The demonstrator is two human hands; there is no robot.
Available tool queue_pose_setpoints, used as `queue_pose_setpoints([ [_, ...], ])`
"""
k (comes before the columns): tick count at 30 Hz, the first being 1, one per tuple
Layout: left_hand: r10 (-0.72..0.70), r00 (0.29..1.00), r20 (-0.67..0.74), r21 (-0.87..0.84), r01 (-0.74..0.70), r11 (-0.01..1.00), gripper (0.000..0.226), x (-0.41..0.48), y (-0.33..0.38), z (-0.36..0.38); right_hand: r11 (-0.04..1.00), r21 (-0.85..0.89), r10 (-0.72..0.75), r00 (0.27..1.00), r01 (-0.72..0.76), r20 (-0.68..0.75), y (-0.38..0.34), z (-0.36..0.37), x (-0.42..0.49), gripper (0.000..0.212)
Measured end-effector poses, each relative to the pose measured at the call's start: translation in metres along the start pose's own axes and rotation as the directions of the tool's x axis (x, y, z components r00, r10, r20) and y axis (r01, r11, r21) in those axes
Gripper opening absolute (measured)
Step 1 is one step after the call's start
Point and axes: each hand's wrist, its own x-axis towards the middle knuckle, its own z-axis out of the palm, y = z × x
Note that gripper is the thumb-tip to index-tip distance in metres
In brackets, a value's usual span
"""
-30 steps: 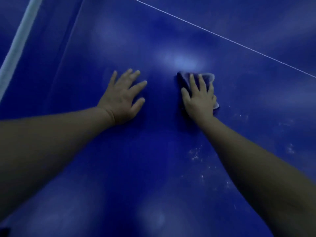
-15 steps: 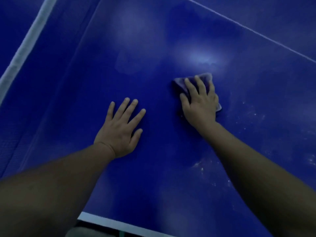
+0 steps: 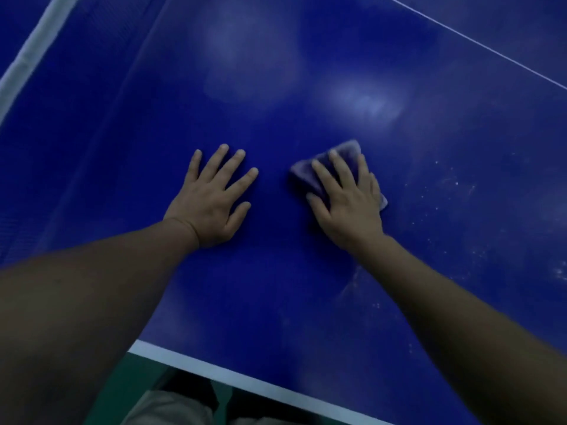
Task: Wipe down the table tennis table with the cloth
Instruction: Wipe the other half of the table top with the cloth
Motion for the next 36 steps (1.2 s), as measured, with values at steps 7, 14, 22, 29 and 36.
queue_pose_setpoints([
  [7,0.011,0.998,0.066,0.082,-0.017,0.996,0.067,-0.003,0.008,-0.004,0.982,0.027,-0.187,0.982,0.186,0.031,-0.078,0.041,-0.159,0.055],
  [14,-0.077,0.997,0.007,-0.099,0.077,0.992,0.068,-0.077,0.022,-0.001,0.996,-0.014,-0.092,0.992,0.093,0.09,-0.024,0.011,-0.091,0.058],
  [22,-0.042,0.999,0.033,-0.088,0.045,0.995,0.07,-0.151,0.023,0.035,0.984,0.067,0.168,0.984,-0.164,-0.055,-0.122,0.06,-0.176,0.057],
  [29,-0.029,1.0,0.003,-0.095,0.029,0.995,0.07,-0.151,0.025,0.032,0.999,-0.029,0.023,1.0,-0.023,-0.013,-0.065,0.037,-0.17,0.057],
  [36,0.046,0.999,-0.012,-0.087,-0.047,0.995,0.068,-0.154,0.021,0.033,0.913,0.121,0.404,0.904,-0.389,-0.139,-0.165,0.082,-0.2,0.057],
])
